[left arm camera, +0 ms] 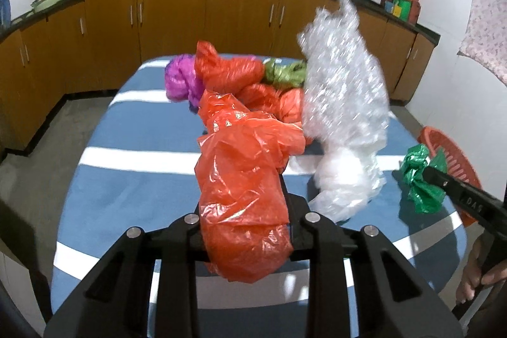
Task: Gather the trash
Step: 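Carry both bags to the red bin and release them inside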
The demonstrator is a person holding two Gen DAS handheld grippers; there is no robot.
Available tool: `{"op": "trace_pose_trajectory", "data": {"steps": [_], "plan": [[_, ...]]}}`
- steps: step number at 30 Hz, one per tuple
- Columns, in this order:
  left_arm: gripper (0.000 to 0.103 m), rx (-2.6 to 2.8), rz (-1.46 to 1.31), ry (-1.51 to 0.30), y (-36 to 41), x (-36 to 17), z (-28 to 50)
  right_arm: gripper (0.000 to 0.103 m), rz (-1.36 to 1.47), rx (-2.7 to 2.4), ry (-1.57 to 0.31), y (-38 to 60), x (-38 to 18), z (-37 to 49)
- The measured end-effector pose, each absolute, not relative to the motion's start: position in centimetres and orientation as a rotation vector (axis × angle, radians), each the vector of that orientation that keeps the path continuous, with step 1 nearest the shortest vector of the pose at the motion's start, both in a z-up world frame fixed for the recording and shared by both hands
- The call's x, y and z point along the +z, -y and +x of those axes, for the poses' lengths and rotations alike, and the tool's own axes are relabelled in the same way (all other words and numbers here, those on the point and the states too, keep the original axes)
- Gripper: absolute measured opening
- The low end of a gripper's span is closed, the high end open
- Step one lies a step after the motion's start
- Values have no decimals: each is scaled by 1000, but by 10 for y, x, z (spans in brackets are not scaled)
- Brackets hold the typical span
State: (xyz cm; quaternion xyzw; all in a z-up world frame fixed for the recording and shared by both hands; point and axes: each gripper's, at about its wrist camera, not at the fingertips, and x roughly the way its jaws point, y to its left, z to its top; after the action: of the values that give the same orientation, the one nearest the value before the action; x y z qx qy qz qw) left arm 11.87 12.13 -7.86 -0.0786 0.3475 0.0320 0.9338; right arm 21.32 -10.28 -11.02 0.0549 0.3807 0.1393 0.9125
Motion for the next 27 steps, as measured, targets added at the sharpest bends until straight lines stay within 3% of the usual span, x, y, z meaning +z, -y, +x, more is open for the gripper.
{"op": "trace_pose_trajectory", "data": {"steps": [13, 27], "plan": [[28, -93, -126, -601, -70, -25, 129, 5, 101, 191, -671, 155, -68, 195], [28, -392, -46, -604, 75, -16, 184, 5, 144, -71, -582, 275, -36, 182]]}}
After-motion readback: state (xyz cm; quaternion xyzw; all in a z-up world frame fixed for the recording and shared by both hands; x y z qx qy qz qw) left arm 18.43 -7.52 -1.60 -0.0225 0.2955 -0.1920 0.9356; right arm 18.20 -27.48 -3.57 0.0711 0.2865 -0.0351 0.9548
